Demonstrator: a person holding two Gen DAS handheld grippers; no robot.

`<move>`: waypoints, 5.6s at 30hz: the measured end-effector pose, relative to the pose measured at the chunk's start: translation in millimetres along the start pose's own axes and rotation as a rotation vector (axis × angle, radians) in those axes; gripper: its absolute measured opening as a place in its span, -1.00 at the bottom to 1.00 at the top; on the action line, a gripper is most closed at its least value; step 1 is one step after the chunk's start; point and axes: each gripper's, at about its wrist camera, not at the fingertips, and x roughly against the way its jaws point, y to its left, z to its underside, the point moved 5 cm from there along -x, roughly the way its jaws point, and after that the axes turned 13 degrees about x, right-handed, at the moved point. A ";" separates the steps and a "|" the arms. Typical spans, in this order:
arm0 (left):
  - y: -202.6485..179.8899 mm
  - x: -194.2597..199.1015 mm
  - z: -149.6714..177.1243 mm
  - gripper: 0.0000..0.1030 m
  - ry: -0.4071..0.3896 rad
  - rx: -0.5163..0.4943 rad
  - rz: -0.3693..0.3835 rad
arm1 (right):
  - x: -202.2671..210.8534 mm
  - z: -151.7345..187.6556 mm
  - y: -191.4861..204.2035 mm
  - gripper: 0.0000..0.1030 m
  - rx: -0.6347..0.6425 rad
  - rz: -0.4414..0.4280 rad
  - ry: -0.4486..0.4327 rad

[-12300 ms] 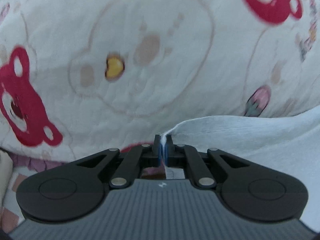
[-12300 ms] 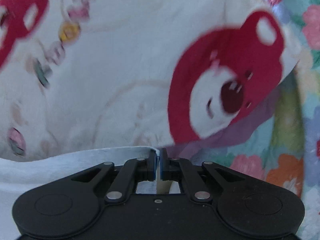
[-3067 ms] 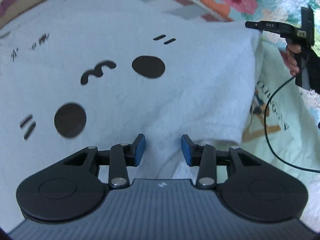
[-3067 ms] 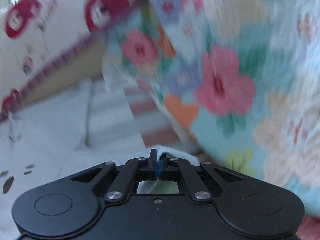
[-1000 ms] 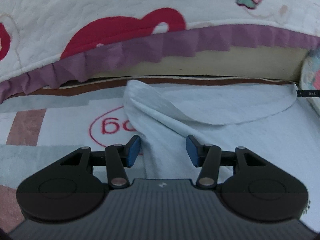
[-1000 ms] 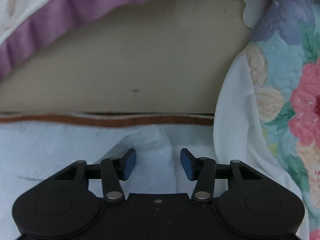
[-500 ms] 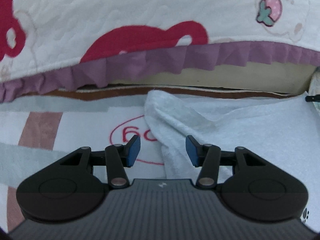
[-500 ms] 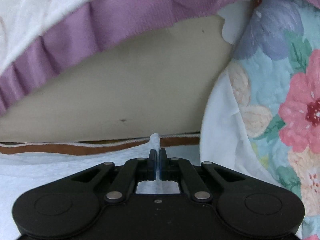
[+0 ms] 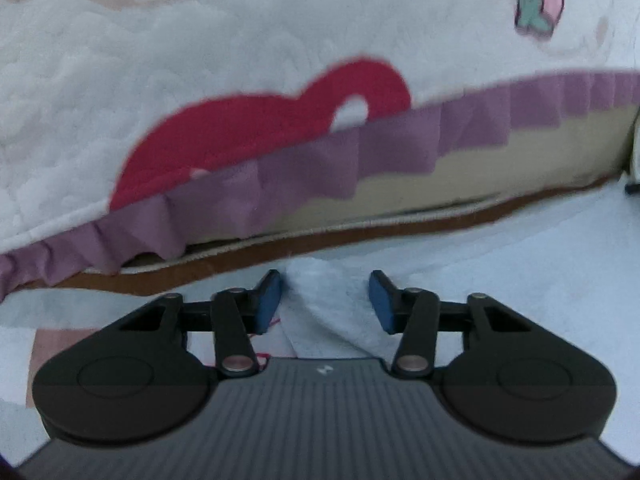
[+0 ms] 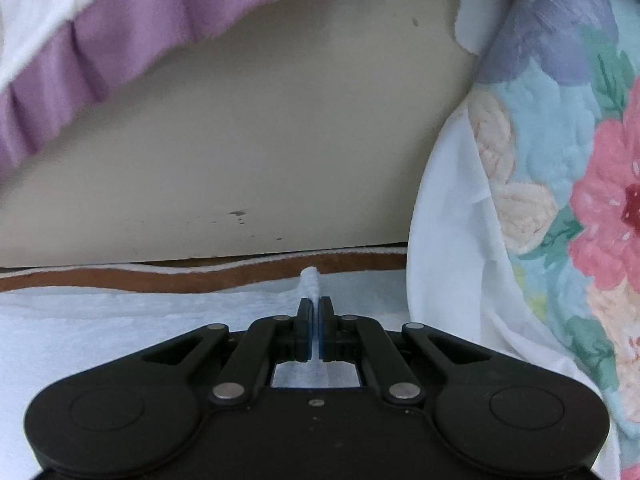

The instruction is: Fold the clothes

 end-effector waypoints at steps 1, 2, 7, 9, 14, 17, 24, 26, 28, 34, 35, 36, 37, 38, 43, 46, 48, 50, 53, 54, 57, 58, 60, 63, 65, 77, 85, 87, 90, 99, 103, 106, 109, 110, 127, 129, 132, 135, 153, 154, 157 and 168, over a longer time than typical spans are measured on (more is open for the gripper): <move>-2.2 -3.7 0.8 -0.93 0.013 -0.025 0.012 | 2.0 1.5 -1.3 -0.95 -0.008 -0.013 -0.006; -4.5 -3.3 -0.1 -0.93 0.004 -0.040 -0.005 | 3.6 1.3 0.7 -0.95 -0.006 -0.033 -0.008; -12.5 5.6 -14.8 -0.94 -0.070 -0.012 -0.102 | 6.0 1.0 3.5 -0.79 0.032 -0.109 0.009; -17.4 5.9 -19.9 -0.93 -0.083 0.007 -0.122 | 4.7 1.9 2.2 -0.75 0.081 -0.100 0.021; -31.7 -4.4 -18.3 -0.93 -0.092 -0.071 -0.206 | 8.2 3.1 -0.3 -0.69 0.107 -0.044 -0.012; -34.8 -6.9 -17.0 -0.93 -0.090 -0.073 -0.208 | 18.2 1.2 -1.8 -1.00 0.123 -0.035 -0.050; -12.4 -9.9 -19.0 -0.87 -0.049 0.035 -0.174 | 25.3 -2.5 -37.2 -1.00 0.029 0.123 -0.116; -3.3 -13.3 -18.2 -0.64 -0.025 0.076 -0.199 | 21.2 3.4 -60.8 -1.00 -0.082 0.160 -0.074; -1.5 -4.8 -19.7 -0.18 -0.030 0.129 -0.156 | 23.4 8.8 -71.9 -0.98 -0.164 0.119 -0.071; -0.3 23.9 -3.2 -0.04 -0.012 0.146 -0.007 | 33.1 13.8 -49.3 -0.54 -0.106 -0.063 -0.072; 3.0 25.5 1.8 -0.05 0.001 0.155 -0.004 | 32.7 13.1 -43.5 -0.38 -0.091 -0.085 -0.068; 7.3 26.8 6.2 -0.05 0.010 0.166 -0.004 | 31.9 11.9 -38.2 -0.31 -0.077 -0.099 -0.066; 10.2 28.2 10.2 -0.06 0.017 0.167 -0.008 | 30.7 10.1 -32.4 -0.30 -0.063 -0.108 -0.065; 13.1 29.7 14.0 -0.06 0.023 0.169 -0.013 | 28.8 7.4 -26.7 -0.30 -0.052 -0.114 -0.065; 22.7 39.2 18.4 -0.05 0.036 0.180 -0.044 | 15.9 -5.9 2.5 -0.21 -0.017 -0.153 -0.056; 26.0 36.7 17.9 -0.05 0.031 0.177 -0.048 | -6.8 -3.0 25.3 0.06 0.035 -0.136 -0.023; 24.6 37.6 20.1 -0.05 0.030 0.172 -0.051 | -11.3 -2.7 37.2 -0.13 0.098 -0.087 -0.062; 22.5 34.9 19.7 -0.05 0.031 0.168 -0.054 | -9.3 -4.8 45.0 -0.93 0.137 -0.063 -0.092; 21.5 33.0 17.9 -0.05 0.024 0.162 -0.063 | 2.6 -9.4 47.6 -0.94 0.163 -0.027 -0.131; 21.3 31.9 17.4 -0.05 0.022 0.161 -0.066 | 7.3 -10.5 44.9 -0.95 0.160 -0.016 -0.144; 24.0 29.9 15.3 -0.05 0.017 0.186 -0.064 | 16.2 -14.1 37.0 -0.95 0.147 -0.001 -0.158; 25.1 29.3 14.7 -0.05 0.017 0.195 -0.062 | 18.1 -15.3 34.6 -0.95 0.141 0.001 -0.158; 27.2 28.9 13.8 -0.05 0.016 0.213 -0.059 | 16.8 -17.0 33.2 -0.95 0.127 0.003 -0.146; 28.9 30.9 14.0 -0.05 0.021 0.235 -0.044 | 2.7 -14.8 33.6 -1.00 0.088 0.038 -0.130; 28.4 32.8 15.2 -0.05 0.024 0.226 -0.040 | 9.8 -7.7 10.2 -1.00 0.039 0.070 -0.122; 6.8 35.9 29.5 -0.05 0.048 0.076 -0.001 | 9.7 6.3 -23.5 -0.54 0.003 -0.086 -0.073; 1.3 30.0 26.2 -0.05 0.043 0.103 -0.032 | 10.9 10.8 -8.7 -0.87 0.057 -0.089 -0.071; 2.6 31.2 24.2 -0.05 0.035 0.111 -0.039 | 22.9 9.3 -17.5 -0.95 0.050 -0.060 -0.104; 8.2 32.0 22.7 -0.05 0.030 0.132 -0.046 | 41.1 7.1 -30.7 -0.97 0.040 -0.017 -0.153; 18.1 42.4 34.5 -0.05 0.076 0.188 0.055 | 31.5 20.8 -40.4 -0.96 -0.040 0.006 -0.045; 2.5 38.0 38.9 -0.01 0.101 0.103 0.067 | 30.7 21.6 -40.4 -0.97 -0.040 0.022 -0.033; -10.6 30.2 37.8 -0.11 0.088 0.034 0.024 | 32.9 21.9 -38.3 -0.96 -0.042 0.031 -0.026; -18.7 25.6 30.0 -0.97 0.059 0.005 -0.030 | 39.3 23.2 -39.0 -0.97 -0.030 0.031 -0.033; -20.4 25.1 26.9 -0.97 0.049 0.004 -0.046 | 42.5 23.4 -38.9 -0.97 -0.019 0.032 -0.039; 4.0 34.6 32.2 -0.97 -0.017 0.108 -0.191 | 91.3 36.0 -102.5 -0.76 -0.210 0.195 -0.120; 5.9 33.9 34.8 -0.97 -0.013 0.108 -0.176 | 110.9 51.6 -112.9 -0.76 -0.303 0.058 -0.109; 11.4 32.9 34.5 -0.96 -0.002 0.151 -0.149 | 137.5 78.9 -106.6 -0.40 -0.244 -0.100 -0.053; 12.3 31.4 33.4 -0.97 0.005 0.173 -0.140 | 99.6 92.3 -56.4 -0.08 -0.119 -0.170 -0.032; 5.1 36.4 28.9 -0.96 -0.015 0.119 -0.130 | 39.4 68.7 6.1 -0.98 0.120 0.003 -0.116; 7.9 37.4 27.4 -0.96 -0.024 0.142 -0.121 | 37.8 70.1 6.0 -0.98 0.128 0.014 -0.112; 25.3 36.4 22.7 -0.88 -0.038 0.218 -0.236 | 34.4 73.1 -9.4 -1.00 0.098 0.157 -0.090; -59.1 114.0 57.2 -0.76 0.093 0.008 0.167 | 97.0 75.3 28.3 -0.11 0.007 -0.168 -0.088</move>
